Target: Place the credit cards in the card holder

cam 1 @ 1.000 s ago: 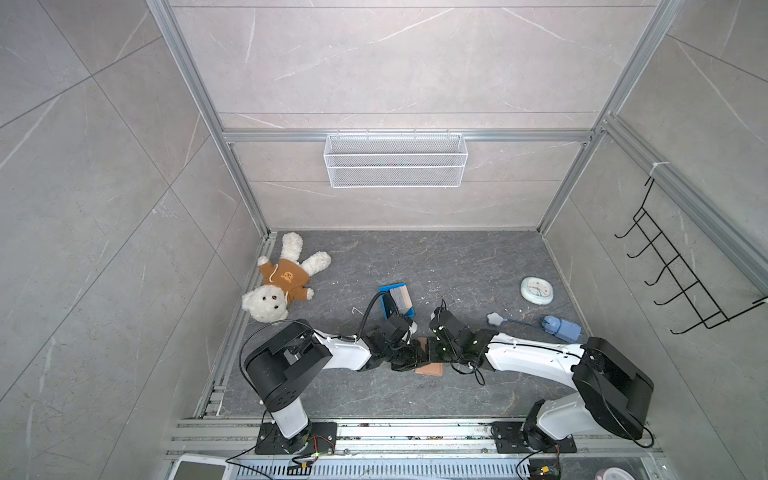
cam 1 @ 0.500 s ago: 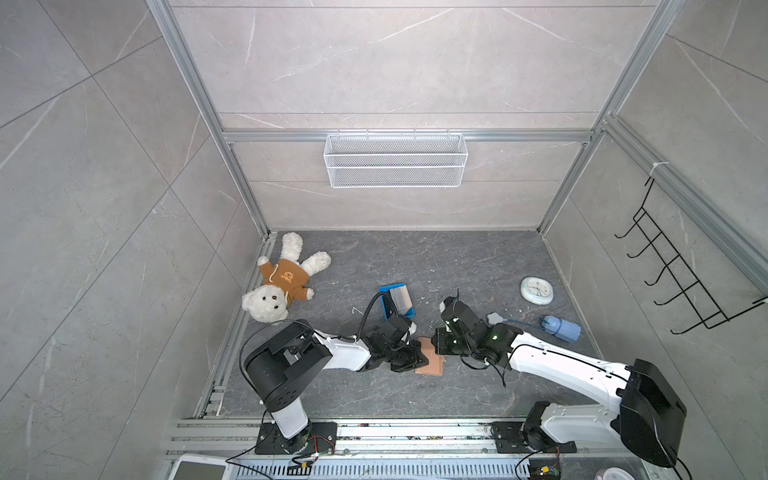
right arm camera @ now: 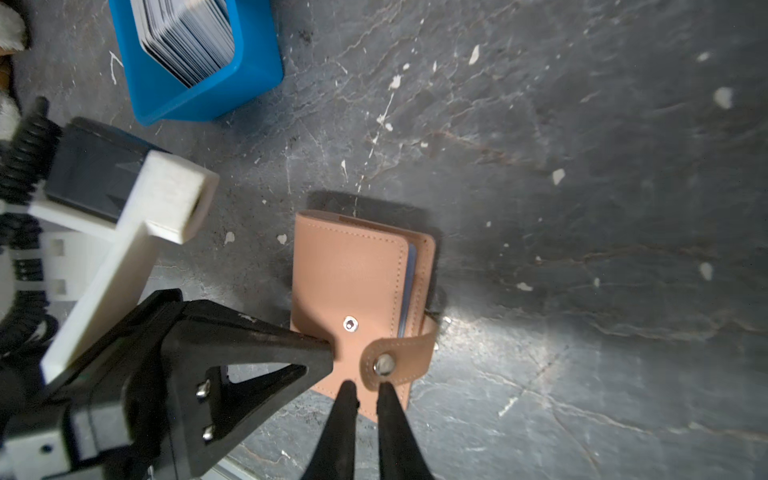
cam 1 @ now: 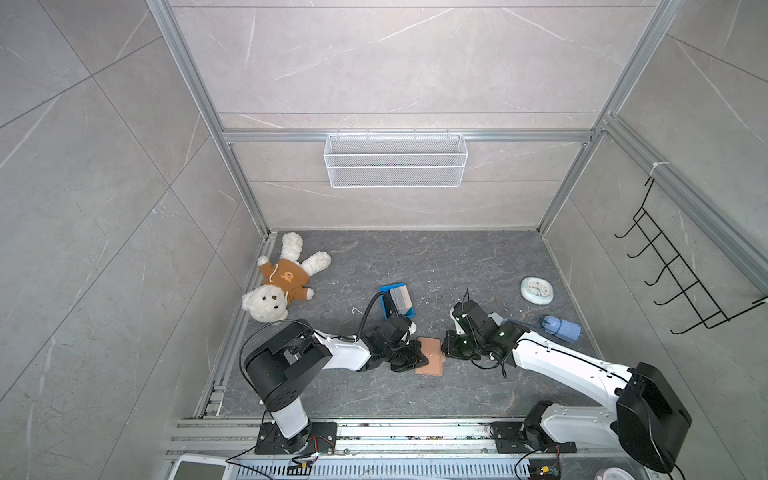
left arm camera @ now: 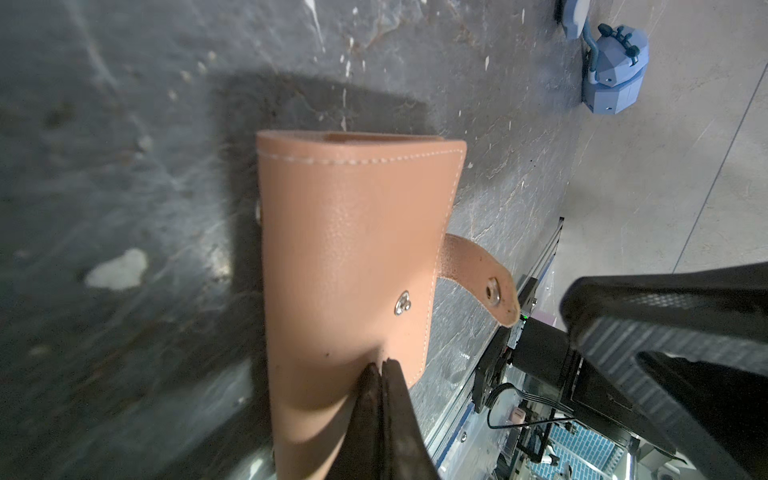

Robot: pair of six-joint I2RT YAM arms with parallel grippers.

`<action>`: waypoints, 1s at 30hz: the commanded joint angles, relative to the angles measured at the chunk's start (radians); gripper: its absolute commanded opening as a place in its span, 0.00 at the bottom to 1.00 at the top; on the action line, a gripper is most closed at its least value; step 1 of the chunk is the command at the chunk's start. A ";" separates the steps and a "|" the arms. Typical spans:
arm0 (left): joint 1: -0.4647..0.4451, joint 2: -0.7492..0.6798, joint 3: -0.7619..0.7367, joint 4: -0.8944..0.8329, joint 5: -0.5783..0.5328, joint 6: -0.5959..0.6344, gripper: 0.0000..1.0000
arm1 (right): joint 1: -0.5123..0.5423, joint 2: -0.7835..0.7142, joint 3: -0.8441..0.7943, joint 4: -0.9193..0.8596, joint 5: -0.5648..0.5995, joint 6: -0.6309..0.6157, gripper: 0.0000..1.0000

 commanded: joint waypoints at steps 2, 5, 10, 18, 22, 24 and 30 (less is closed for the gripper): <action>-0.002 -0.001 -0.010 -0.072 -0.035 0.007 0.03 | -0.005 0.038 -0.018 0.015 -0.038 -0.013 0.15; -0.001 -0.001 -0.008 -0.076 -0.034 0.009 0.03 | -0.005 0.046 -0.019 0.008 -0.021 -0.009 0.15; -0.002 0.003 -0.001 -0.079 -0.028 0.013 0.03 | -0.010 0.062 -0.026 0.026 -0.035 -0.001 0.15; -0.001 0.006 0.005 -0.084 -0.025 0.017 0.02 | -0.013 0.088 -0.058 0.172 -0.137 0.022 0.17; -0.002 0.006 0.005 -0.083 -0.025 0.018 0.02 | -0.013 0.074 -0.059 0.172 -0.125 0.024 0.17; -0.002 0.005 0.003 -0.085 -0.026 0.017 0.02 | -0.013 0.053 -0.049 0.116 -0.072 0.015 0.17; -0.001 0.008 0.002 -0.082 -0.024 0.019 0.02 | -0.018 0.000 -0.043 0.002 0.009 0.001 0.17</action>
